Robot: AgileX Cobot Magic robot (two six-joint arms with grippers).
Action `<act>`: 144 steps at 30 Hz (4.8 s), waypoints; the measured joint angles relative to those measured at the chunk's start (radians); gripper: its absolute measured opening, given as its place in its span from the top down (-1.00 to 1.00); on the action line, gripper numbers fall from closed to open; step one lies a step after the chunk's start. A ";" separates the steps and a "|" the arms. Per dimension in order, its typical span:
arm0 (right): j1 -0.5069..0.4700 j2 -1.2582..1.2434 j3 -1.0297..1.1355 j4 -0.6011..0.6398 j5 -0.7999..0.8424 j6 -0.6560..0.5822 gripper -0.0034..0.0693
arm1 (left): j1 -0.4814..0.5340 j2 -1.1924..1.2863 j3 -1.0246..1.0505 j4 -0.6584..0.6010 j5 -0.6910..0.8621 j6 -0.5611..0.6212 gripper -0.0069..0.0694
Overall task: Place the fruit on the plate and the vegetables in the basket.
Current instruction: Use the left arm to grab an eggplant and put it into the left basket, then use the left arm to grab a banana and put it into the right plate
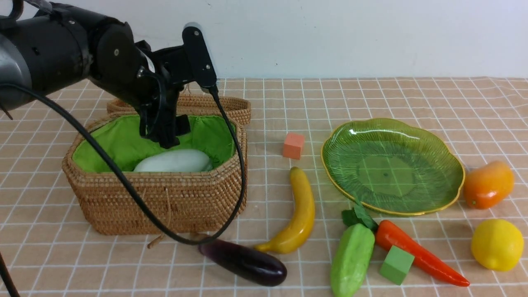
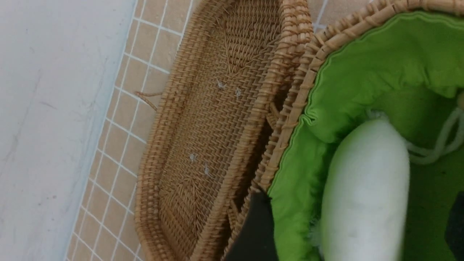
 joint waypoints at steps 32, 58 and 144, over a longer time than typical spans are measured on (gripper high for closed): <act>0.000 -0.191 -0.001 -0.095 0.219 0.079 0.75 | -0.381 0.253 0.015 -0.137 0.366 0.097 -0.64; 0.000 -0.191 -0.001 -0.107 0.113 0.092 0.75 | -0.441 0.127 0.015 -0.059 0.467 -0.025 -0.22; 0.000 -0.197 -0.019 -0.308 0.206 0.390 0.67 | -0.479 0.626 -0.786 -0.162 0.084 -0.806 0.00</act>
